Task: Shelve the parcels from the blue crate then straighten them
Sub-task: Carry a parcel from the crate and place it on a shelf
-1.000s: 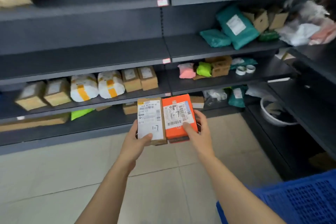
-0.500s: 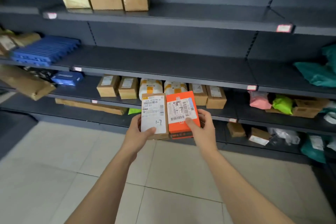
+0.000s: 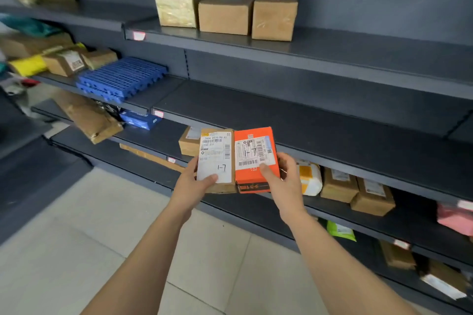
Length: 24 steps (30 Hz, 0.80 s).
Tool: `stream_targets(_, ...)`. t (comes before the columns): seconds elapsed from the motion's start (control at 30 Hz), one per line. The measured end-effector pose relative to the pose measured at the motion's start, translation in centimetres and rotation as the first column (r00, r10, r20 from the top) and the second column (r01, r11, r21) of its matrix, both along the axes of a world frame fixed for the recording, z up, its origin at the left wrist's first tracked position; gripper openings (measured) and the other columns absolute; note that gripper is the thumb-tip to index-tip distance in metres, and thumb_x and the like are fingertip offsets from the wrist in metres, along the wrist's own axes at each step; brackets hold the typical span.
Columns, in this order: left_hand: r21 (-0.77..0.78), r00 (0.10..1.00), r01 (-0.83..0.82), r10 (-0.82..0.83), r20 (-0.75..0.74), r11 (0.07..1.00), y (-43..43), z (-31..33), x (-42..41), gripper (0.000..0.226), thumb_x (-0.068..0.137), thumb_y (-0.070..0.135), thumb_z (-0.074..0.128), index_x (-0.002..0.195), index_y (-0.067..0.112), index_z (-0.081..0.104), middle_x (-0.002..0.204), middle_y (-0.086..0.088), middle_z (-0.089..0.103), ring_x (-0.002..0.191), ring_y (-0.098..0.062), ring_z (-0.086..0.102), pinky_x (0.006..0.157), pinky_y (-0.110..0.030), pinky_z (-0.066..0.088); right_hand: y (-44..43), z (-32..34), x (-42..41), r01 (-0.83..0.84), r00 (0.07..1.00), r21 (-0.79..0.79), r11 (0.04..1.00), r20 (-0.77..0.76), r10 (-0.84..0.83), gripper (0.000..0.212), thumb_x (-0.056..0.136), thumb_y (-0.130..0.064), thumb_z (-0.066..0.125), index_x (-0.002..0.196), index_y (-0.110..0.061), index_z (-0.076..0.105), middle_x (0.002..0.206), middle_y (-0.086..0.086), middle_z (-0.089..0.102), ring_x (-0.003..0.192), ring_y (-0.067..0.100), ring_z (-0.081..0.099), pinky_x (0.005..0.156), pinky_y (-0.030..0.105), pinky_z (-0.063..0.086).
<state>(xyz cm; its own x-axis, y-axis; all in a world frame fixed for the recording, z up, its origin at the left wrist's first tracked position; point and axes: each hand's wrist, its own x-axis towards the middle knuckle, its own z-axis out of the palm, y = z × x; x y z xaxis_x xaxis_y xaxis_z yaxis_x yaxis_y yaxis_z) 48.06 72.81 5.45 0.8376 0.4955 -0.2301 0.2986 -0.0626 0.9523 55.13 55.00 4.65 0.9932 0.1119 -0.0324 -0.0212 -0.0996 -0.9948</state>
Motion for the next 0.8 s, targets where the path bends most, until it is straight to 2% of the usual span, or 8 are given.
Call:
stream_targets(0.2,0.092,1.0,-0.017,0.018,-0.012,0.996,8.0,0.0,5.8,0.052,0.092,0.017,0.062,0.138,0.032,0.043,0.134,0.0,0.051,0.122,-0.023,0.051,0.095,-0.05,0.051,7.7,0.1,6.2,-0.104,0.993,-0.054,0.993,0.045,0.106,0.053,0.092,-0.033,0.063,0.139,-0.04,0.041,0.131,-0.012,0.053,0.119,0.01,0.053,0.097,0.036,0.052)
stream_targets(0.33,0.156,1.0,0.018,-0.016,-0.012,0.988,13.9,0.4,9.9,0.051,0.092,0.018,0.061,0.137,0.033,0.04,0.131,0.002,0.045,0.118,-0.019,0.049,0.097,-0.047,0.049,13.6,-0.7,10.6,-0.123,0.991,-0.133,0.983,0.044,0.13,0.054,0.092,-0.041,0.06,0.141,-0.04,0.038,0.137,-0.009,0.05,0.126,0.014,0.049,0.101,0.045,0.049)
stream_targets(0.5,0.211,0.995,0.096,-0.085,-0.061,0.973,21.6,0.1,15.1,0.056,0.083,0.026,0.072,0.129,0.036,0.042,0.129,-0.002,0.045,0.116,-0.023,0.051,0.098,-0.047,0.047,20.7,-1.6,15.1,-0.107,0.994,-0.13,0.986,0.014,0.11,0.067,0.084,-0.045,0.069,0.142,-0.044,0.035,0.139,-0.006,0.047,0.127,0.015,0.048,0.102,0.047,0.048)
stream_targets(0.63,0.18,0.99,0.107,-0.087,-0.116,0.978,26.2,-0.3,19.2,0.069,0.084,0.021,0.073,0.141,0.026,0.035,0.133,0.003,0.043,0.12,-0.022,0.049,0.096,-0.041,0.045,25.2,-2.4,18.8,-0.1,0.995,-0.131,0.986,-0.029,0.097,0.066,0.085,-0.041,0.069,0.141,-0.047,0.033,0.139,-0.004,0.046,0.127,0.016,0.047,0.104,0.05,0.045)
stream_targets(0.73,0.167,0.984,0.148,-0.129,-0.121,0.975,28.7,-1.0,22.4,0.059,0.086,0.012,0.07,0.135,0.022,0.039,0.12,0.009,0.048,0.118,-0.019,0.051,0.088,-0.034,0.044,27.7,-3.1,21.5,-0.091,0.995,-0.147,0.985,-0.052,0.084,0.069,0.086,-0.043,0.068,0.143,-0.048,0.03,0.14,-0.004,0.046,0.128,0.017,0.047,0.104,0.05,0.044)
stream_targets(0.8,0.166,0.98,0.157,-0.133,-0.147,0.974,30.4,-1.5,24.8,0.061,0.086,0.01,0.069,0.138,0.019,0.038,0.12,0.011,0.047,0.112,-0.015,0.049,0.086,-0.032,0.042,29.3,-3.6,23.5,-0.093,0.994,-0.17,0.981,-0.067,0.082,0.07,0.087,-0.043,0.066,0.145,-0.047,0.027,0.14,-0.002,0.045,0.128,0.018,0.047,0.104,0.048,0.045)
